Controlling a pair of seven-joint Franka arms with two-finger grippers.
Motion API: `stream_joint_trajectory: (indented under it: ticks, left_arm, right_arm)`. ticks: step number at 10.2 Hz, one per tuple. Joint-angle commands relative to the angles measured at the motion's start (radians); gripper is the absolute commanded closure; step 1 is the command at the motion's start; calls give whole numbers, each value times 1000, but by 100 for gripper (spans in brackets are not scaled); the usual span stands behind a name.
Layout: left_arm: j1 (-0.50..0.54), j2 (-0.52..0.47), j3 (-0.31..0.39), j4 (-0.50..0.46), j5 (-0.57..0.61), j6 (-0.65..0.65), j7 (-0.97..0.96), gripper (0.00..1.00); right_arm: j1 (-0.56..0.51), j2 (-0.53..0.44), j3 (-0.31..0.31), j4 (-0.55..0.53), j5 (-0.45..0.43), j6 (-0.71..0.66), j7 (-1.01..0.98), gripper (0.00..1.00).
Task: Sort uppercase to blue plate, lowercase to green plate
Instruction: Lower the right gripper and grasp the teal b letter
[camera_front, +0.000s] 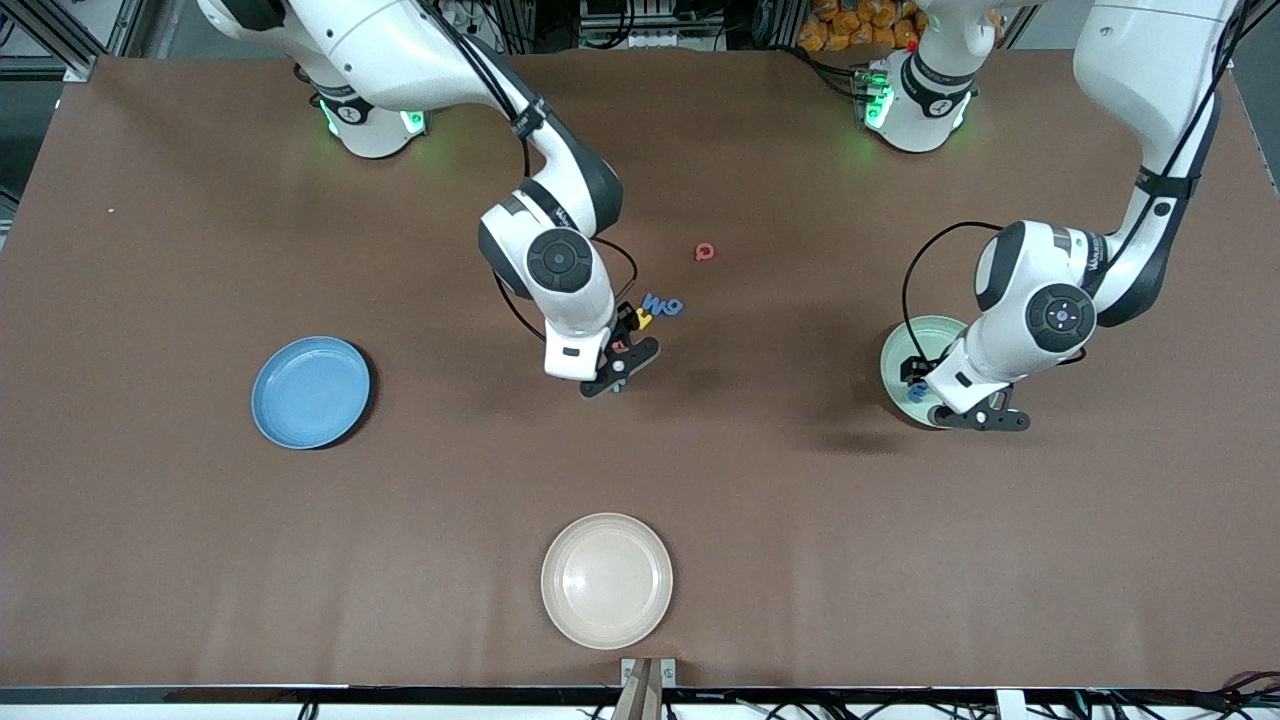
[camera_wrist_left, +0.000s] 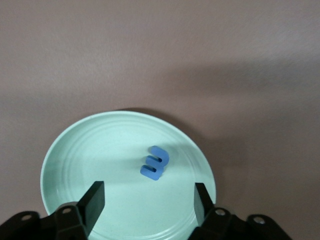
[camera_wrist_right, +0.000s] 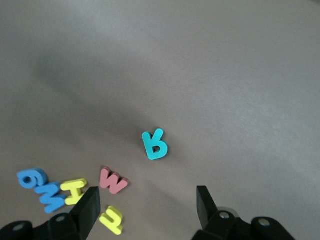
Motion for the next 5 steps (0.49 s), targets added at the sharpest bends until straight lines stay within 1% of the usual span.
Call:
stream_joint_trajectory:
  ticks: [1, 3, 4, 5]
  left_arm:
    - [10, -60, -17, -15, -19, -16, 10, 12]
    - [11, -67, -16, -4, -19, -16, 4, 10]
    - [11, -68, -16, -1, -19, -15, 4, 10]
    - [11, -76, -16, -1, -21, -15, 2, 9]
  right_arm:
    - [-3, 46, 2, 30, 12, 44, -79, 19]
    - [0, 88, 2, 33, 9, 109, -101, 23]
    - [3, 101, 2, 33, 9, 124, -113, 24]
    - [3, 111, 2, 36, 9, 125, -121, 28]
